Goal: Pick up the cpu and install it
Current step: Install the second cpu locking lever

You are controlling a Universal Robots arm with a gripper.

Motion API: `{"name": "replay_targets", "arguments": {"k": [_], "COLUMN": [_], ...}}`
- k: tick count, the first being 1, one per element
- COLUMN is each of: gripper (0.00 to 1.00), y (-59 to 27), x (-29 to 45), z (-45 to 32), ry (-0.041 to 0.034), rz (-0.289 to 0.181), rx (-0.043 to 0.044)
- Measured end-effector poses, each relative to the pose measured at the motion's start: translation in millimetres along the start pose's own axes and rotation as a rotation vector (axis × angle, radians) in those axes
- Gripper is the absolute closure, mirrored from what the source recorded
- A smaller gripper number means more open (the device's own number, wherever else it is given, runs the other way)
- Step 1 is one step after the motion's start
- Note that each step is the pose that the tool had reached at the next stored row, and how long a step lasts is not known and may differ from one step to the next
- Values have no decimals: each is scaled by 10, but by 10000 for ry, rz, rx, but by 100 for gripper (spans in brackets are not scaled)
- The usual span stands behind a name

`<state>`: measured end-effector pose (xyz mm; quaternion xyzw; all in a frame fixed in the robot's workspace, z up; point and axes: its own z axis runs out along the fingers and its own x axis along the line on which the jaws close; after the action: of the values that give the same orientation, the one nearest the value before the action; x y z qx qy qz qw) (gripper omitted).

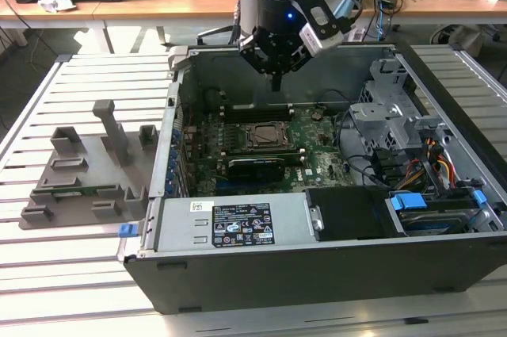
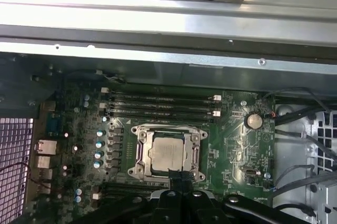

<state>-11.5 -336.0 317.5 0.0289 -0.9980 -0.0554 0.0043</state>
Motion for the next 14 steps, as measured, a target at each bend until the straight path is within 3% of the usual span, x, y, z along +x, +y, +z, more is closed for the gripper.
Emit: {"name": "replay_targets", "arguments": {"k": [7,14], "gripper": [89,89], "y": [-3,-25], "x": [0,1], "z": [4,64], "ry": [1,1], "rz": [0,-1], "rx": [-4,-5]}}
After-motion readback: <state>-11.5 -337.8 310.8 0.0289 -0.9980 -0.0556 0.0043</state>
